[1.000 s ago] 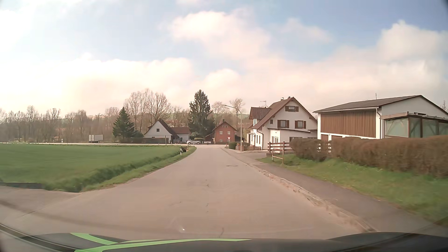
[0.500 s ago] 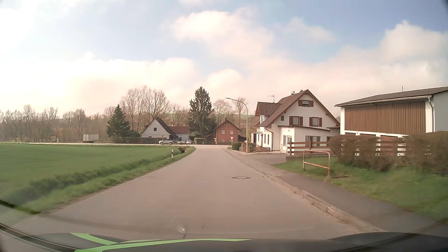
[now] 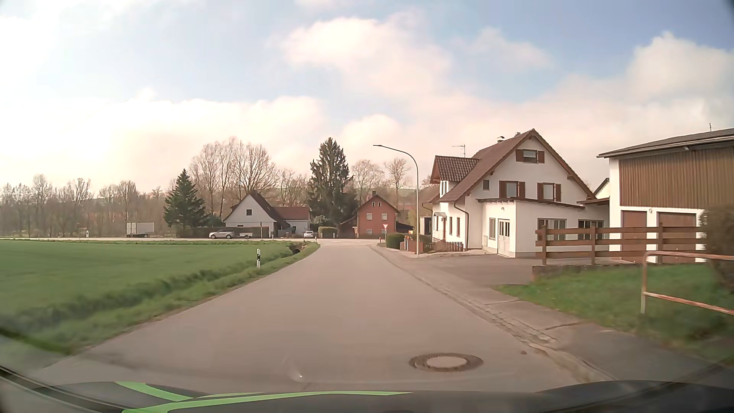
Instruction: Follow the waypoints while adhering to traffic rules and regulations
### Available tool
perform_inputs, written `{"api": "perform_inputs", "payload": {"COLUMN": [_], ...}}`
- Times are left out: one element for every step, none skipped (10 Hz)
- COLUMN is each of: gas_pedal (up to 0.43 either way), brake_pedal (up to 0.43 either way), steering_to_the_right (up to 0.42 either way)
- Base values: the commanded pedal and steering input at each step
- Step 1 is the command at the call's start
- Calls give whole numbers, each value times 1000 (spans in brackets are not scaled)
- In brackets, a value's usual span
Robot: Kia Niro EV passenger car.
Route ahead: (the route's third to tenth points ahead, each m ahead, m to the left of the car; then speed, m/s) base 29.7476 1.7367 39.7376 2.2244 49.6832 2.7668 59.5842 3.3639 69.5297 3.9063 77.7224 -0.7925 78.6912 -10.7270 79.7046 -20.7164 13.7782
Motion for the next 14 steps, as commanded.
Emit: {"api": "perform_inputs", "payload": {"gas_pedal": [0, 0, 0, 0, 0, 0, 0, 0, 0, 0, 0, 0, 0, 0], "brake_pedal": [207, 207, 195, 195, 195, 189, 183, 183, 183, 183, 183, 183, 183, 183], "steering_to_the_right": [-6, -6, -5, -5, -5, -5, -5, -5, -5, -5, -5, -5, -5, -5]}}
